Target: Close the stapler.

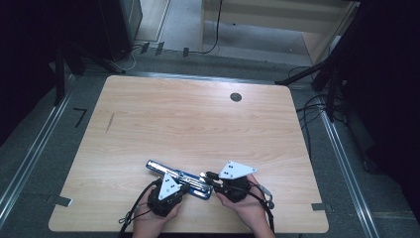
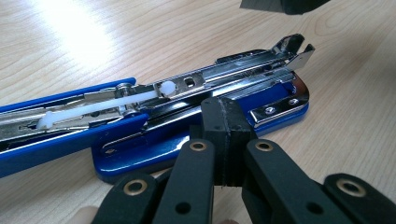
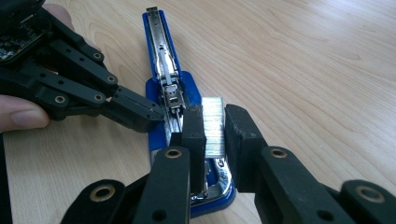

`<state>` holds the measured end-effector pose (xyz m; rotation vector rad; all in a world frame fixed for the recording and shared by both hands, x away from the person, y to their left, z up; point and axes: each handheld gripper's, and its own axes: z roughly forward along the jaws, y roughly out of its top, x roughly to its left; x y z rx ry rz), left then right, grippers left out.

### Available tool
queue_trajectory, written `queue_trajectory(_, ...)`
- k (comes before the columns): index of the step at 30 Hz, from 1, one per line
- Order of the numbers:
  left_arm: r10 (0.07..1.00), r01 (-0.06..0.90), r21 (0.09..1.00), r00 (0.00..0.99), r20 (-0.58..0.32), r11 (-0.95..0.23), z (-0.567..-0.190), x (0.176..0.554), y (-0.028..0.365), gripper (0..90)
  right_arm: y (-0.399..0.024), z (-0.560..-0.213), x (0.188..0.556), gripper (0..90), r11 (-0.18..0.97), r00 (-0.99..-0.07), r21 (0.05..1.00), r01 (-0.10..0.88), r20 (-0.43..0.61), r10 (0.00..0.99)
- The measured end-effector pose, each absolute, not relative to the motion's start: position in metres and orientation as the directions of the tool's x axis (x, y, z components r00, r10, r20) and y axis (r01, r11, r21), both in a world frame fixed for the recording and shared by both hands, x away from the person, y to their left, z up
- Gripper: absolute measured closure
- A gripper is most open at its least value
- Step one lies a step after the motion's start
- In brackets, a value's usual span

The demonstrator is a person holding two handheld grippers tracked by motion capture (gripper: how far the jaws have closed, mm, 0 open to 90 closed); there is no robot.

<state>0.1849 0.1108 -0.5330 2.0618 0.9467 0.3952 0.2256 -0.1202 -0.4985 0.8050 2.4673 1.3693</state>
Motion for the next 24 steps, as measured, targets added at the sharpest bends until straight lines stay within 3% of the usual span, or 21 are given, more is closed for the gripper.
queue_trajectory(24, 0.742, 0.486, 0.784, 0.668, -0.049, -0.386, -0.533, 0.185, 0.111, 90.0, -0.103, -0.507, 0.225, 79.9, 0.456, -0.858, 0.820, 0.347, 0.081, 0.507)
